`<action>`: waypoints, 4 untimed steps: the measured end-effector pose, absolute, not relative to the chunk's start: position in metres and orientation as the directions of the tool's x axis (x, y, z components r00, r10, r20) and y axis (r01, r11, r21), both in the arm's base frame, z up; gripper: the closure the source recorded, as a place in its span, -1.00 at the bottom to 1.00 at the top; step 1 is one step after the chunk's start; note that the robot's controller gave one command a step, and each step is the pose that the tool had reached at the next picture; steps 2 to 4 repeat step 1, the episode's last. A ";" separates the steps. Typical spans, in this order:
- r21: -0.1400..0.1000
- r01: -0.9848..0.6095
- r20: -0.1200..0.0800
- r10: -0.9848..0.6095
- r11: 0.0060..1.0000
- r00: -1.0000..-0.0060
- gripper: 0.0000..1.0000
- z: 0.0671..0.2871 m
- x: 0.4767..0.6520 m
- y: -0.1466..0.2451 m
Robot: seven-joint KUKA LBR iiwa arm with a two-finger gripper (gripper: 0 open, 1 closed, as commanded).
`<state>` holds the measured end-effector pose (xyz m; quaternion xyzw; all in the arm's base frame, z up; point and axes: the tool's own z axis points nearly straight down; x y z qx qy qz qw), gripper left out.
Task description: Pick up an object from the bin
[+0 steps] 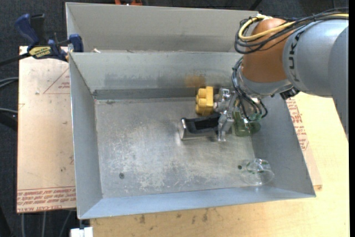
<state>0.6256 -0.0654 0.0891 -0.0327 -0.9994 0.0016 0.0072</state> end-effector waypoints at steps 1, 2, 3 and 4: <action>0.000 0.025 0.002 0.025 1.000 -1.000 1.00 0.200 0.636 -0.060; 0.000 0.025 0.002 0.025 1.000 -1.000 1.00 0.200 0.636 -0.060; 0.000 0.025 0.002 0.025 1.000 -1.000 1.00 0.200 0.636 -0.060; 0.000 0.025 0.002 0.025 1.000 -1.000 1.00 0.200 0.636 -0.060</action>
Offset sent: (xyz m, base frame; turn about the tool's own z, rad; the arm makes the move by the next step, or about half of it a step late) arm 0.0000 0.0000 0.0000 0.0000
